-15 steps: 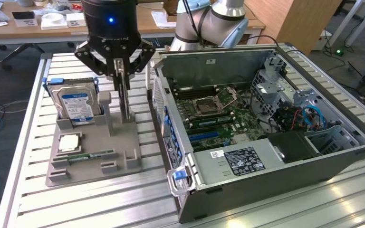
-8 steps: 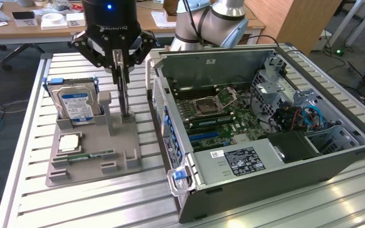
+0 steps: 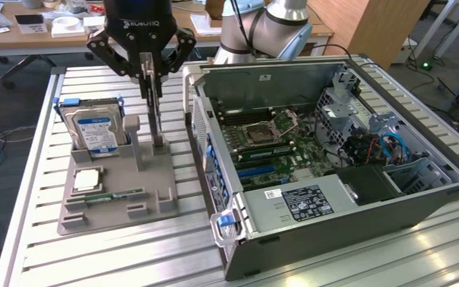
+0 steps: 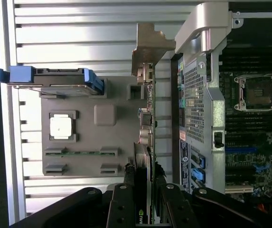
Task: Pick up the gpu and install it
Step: 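Pick up the gpu and move the gpu toward the slot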
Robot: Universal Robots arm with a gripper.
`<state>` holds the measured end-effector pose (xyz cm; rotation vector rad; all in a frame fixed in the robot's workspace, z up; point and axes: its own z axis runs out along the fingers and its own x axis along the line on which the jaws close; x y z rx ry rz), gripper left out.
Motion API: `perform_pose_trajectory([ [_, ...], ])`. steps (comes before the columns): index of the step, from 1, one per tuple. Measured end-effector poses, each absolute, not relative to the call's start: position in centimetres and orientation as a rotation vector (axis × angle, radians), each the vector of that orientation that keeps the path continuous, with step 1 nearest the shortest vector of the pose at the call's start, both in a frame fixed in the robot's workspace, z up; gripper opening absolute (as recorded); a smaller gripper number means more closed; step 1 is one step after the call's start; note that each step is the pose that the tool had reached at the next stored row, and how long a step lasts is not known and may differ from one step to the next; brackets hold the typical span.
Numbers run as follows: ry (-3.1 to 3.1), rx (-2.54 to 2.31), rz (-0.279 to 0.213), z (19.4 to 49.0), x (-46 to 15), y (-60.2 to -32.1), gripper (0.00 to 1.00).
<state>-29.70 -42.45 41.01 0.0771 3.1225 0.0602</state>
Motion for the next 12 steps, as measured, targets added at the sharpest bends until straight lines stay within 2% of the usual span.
perform_pose_trajectory([
  [12, 3.122, 0.077, 0.059, 42.7, -29.7, -42.4, 0.26],
])
